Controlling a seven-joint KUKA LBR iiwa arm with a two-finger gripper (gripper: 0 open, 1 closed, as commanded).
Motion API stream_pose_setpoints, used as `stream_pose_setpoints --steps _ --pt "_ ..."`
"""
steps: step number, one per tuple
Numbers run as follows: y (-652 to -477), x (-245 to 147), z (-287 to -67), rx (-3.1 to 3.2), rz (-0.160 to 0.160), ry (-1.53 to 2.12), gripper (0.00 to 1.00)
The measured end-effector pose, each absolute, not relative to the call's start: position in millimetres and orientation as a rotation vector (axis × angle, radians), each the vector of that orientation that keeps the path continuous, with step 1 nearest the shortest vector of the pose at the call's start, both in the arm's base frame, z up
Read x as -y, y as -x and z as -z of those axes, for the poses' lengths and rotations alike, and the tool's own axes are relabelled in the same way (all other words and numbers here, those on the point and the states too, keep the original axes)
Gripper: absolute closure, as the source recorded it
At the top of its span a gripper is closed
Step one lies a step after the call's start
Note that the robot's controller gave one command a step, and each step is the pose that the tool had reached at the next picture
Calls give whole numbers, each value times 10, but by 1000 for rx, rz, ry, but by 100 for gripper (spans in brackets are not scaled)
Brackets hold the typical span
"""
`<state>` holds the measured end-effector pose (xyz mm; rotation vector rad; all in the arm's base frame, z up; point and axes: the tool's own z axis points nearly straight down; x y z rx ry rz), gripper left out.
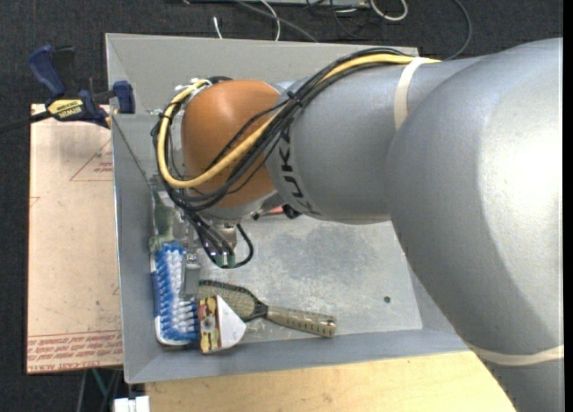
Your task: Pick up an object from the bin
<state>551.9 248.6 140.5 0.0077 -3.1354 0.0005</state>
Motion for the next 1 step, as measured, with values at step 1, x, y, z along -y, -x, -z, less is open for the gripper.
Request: stream_pose_setpoints --steps 1 --pt "-5539 -2470 -1455 3142 2 1 0"
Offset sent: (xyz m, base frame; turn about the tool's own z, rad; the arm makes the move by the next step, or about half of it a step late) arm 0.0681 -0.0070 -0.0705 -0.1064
